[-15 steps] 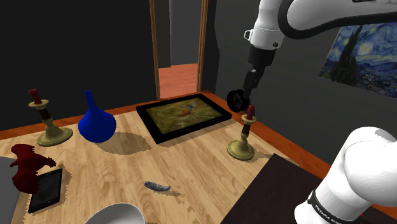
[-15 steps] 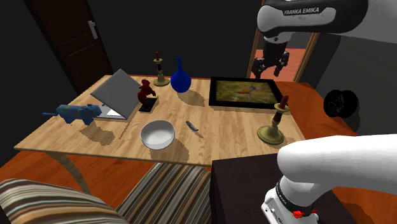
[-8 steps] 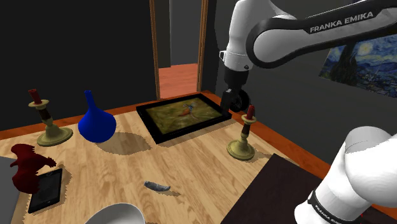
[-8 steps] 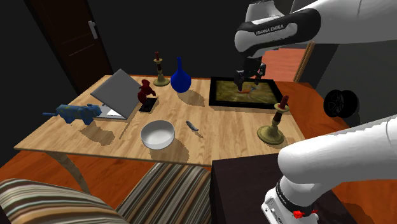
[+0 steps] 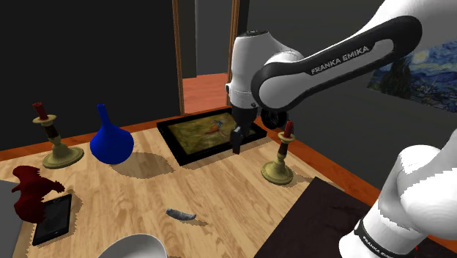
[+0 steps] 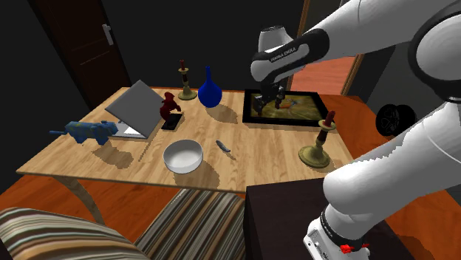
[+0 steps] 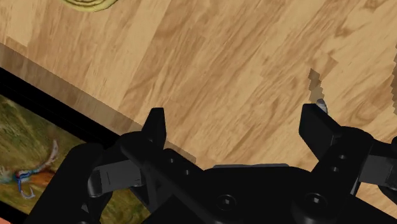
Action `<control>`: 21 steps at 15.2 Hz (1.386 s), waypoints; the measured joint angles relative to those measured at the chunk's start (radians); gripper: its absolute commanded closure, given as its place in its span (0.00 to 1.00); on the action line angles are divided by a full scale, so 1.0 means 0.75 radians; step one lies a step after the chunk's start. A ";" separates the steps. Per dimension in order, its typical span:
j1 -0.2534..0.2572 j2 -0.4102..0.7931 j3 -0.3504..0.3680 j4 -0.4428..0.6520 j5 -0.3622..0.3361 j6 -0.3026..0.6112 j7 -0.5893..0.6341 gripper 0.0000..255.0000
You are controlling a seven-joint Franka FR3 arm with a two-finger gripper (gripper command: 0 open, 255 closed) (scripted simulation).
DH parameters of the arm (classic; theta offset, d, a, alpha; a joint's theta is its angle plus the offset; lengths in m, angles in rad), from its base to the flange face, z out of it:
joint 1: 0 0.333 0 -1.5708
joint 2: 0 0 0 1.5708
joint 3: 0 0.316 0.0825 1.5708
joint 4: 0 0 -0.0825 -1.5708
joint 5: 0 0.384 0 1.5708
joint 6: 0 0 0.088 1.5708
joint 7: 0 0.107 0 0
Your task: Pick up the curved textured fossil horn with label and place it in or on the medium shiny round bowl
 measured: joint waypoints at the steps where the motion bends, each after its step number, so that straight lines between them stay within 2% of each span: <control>1: 0.008 0.043 0.019 0.011 -0.009 0.026 0.021 0.00; 5: 0.035 0.232 0.080 0.087 -0.068 0.107 0.106 0.00; 12: 0.093 0.575 0.127 0.253 -0.228 0.221 0.239 0.00; 21: 0.249 1.012 0.114 0.563 -0.415 0.261 0.379 0.00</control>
